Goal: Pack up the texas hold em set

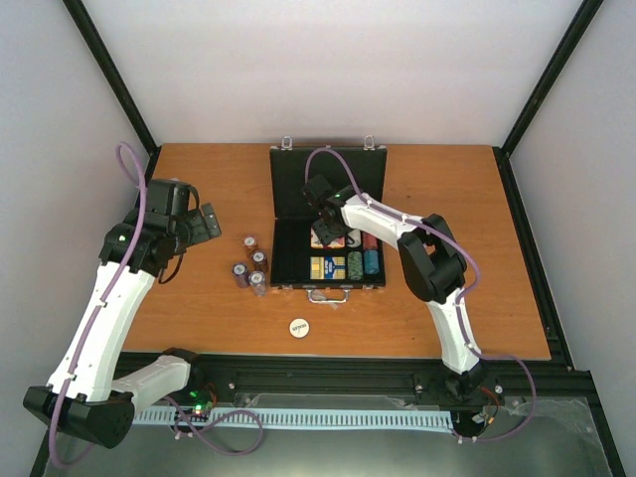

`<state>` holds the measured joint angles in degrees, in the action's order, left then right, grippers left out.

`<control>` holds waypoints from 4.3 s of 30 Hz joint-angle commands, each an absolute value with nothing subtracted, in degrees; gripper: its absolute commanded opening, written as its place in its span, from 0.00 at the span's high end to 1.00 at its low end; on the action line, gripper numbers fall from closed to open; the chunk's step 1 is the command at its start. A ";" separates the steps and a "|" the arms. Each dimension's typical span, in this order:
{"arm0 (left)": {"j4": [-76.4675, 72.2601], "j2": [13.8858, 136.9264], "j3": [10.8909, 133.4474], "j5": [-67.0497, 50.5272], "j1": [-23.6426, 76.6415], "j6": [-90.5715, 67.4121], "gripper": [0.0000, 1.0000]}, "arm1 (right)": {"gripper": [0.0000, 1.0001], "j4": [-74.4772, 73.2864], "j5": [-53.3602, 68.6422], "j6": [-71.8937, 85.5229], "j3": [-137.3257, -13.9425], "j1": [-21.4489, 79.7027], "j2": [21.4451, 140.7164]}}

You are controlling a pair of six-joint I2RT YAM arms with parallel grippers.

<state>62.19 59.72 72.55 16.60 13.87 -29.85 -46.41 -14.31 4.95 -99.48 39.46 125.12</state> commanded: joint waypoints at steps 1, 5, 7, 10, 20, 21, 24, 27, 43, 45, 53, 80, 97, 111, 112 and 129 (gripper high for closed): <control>62.15 59.76 72.77 17.50 13.70 -29.05 0.00 | 0.24 -46.10 -13.94 4.22 -98.76 38.94 126.46; 62.14 59.68 72.69 17.39 13.70 -29.09 0.00 | 0.16 -46.55 -12.79 4.17 -99.19 38.98 125.47; 62.07 59.59 72.69 17.46 13.66 -29.10 0.00 | 0.15 -46.72 -12.14 4.21 -99.26 39.02 124.42; 62.05 59.50 72.68 17.54 13.70 -29.10 0.00 | 0.14 -47.78 -10.50 4.56 -100.02 39.23 122.50; 61.70 59.50 72.69 17.17 13.71 -29.05 0.00 | 0.00 -52.69 -8.35 4.52 -97.73 47.61 113.57; 61.70 59.50 72.64 17.11 13.71 -29.01 0.00 | 0.00 -53.14 -7.56 4.75 -96.59 48.58 112.56; 61.70 59.50 72.60 16.96 13.70 -29.09 0.00 | 0.00 -54.14 -2.81 5.75 -92.57 51.65 109.12; 61.70 59.50 72.74 16.62 13.71 -29.09 0.00 | 0.00 -54.74 -0.05 7.19 -88.11 55.04 106.62; 61.35 59.51 71.10 15.42 13.71 -29.03 0.00 | 0.03 -51.85 6.60 9.91 -82.52 67.14 110.07; 61.35 59.50 70.97 15.44 13.71 -29.05 0.00 | 0.04 -51.74 7.01 9.70 -82.00 67.23 110.31; 61.34 58.99 69.98 15.02 13.71 -29.53 0.00 | 0.07 -49.26 5.11 10.57 -80.16 67.24 112.71; 61.39 58.03 68.48 14.72 13.71 -29.22 0.00 | 0.20 -48.87 0.38 11.79 -80.38 68.71 118.49; 60.74 57.14 66.60 13.97 13.71 -29.17 0.00 | 0.68 -47.92 1.03 13.51 -78.32 69.05 119.04; 60.95 55.49 66.80 14.82 13.71 -29.36 0.00 | 0.71 -57.90 -6.54 12.41 -85.51 68.51 113.37; 60.91 55.47 66.80 14.94 13.71 -29.36 0.00 | 0.71 -58.52 -7.16 12.20 -86.11 68.14 113.22; 60.82 55.38 66.35 15.50 13.71 -29.10 0.00 | 0.71 -54.71 -9.89 7.26 -92.90 49.45 114.60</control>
<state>61.43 56.01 66.28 14.81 13.87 -29.80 -56.71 -8.25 8.80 -90.74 52.12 113.71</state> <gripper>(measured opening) 0.998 0.485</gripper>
